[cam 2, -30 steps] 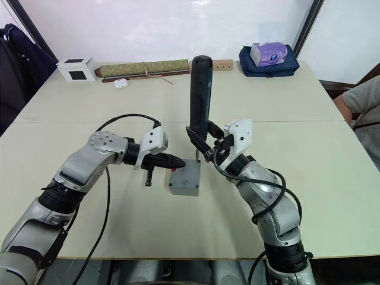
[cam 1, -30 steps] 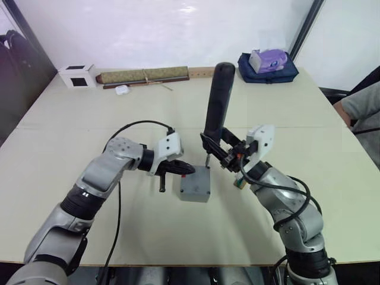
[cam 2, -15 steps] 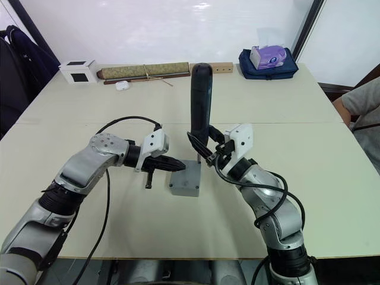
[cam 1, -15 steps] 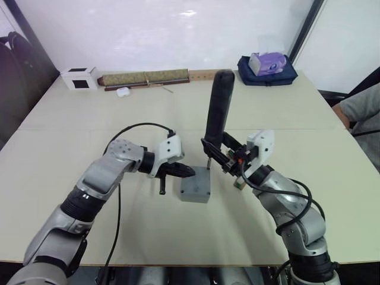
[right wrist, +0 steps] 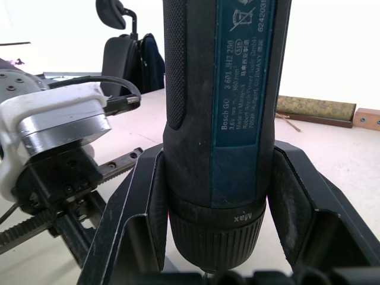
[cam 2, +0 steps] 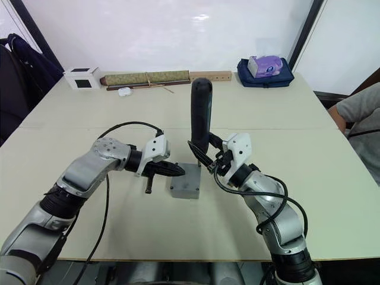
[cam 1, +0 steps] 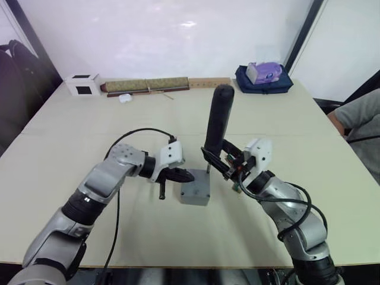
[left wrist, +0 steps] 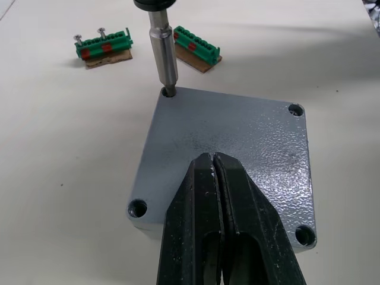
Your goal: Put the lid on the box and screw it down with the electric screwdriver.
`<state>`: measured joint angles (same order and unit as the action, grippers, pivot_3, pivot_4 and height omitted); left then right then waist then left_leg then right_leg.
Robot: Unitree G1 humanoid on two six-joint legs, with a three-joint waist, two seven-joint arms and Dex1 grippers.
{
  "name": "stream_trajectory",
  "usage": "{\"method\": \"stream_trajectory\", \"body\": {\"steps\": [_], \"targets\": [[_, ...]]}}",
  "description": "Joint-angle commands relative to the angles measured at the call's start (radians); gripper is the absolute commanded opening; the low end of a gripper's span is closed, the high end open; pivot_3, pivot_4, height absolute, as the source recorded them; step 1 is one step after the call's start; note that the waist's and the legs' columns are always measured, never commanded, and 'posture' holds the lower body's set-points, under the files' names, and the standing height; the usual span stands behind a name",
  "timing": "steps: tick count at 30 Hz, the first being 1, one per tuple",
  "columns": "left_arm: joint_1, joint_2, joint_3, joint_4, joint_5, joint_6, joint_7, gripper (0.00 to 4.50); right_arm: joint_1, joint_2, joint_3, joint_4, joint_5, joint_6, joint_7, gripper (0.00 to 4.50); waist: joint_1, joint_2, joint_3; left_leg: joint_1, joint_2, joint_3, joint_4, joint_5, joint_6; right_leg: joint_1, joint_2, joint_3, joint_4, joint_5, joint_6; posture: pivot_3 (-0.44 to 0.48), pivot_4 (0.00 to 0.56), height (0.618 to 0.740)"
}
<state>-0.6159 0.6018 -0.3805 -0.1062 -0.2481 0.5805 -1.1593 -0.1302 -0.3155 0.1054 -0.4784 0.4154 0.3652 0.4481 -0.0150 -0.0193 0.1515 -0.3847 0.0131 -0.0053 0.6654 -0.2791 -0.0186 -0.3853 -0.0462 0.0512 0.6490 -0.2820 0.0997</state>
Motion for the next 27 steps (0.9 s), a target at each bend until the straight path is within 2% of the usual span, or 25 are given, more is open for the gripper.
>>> {"method": "stream_trajectory", "body": {"steps": [1, 17, 27], "targets": [[0.013, 0.022, -0.030, -0.012, 0.029, 0.008, -0.011, 0.00, 0.025, -0.007, 0.045, 0.128, -0.056, 0.068, -0.014, 1.78, 0.000, 0.000, -0.004, 0.000, 0.000, 0.000, 0.000, 0.000, 0.000, 0.000, 0.000, 0.000, 0.000, 0.000, 0.000, 0.000, 0.150, 0.740], [0.025, 0.021, -0.035, -0.001, 0.048, -0.007, -0.022, 0.00, 0.036, 0.057, 0.022, 0.136, -0.035, 0.025, -0.014, 1.78, 0.001, -0.001, -0.012, 0.000, 0.002, 0.000, -0.002, 0.000, 0.000, 0.000, 0.000, 0.000, -0.001, -0.001, -0.001, 0.000, 0.150, 0.740], [0.032, 0.020, -0.039, -0.011, 0.048, -0.005, -0.019, 0.00, 0.043, 0.050, 0.030, 0.133, -0.043, 0.015, -0.002, 1.78, 0.000, -0.001, -0.012, 0.000, 0.002, 0.000, -0.003, 0.000, 0.000, -0.001, 0.000, 0.000, -0.001, -0.001, -0.002, 0.000, 0.150, 0.740]]}}
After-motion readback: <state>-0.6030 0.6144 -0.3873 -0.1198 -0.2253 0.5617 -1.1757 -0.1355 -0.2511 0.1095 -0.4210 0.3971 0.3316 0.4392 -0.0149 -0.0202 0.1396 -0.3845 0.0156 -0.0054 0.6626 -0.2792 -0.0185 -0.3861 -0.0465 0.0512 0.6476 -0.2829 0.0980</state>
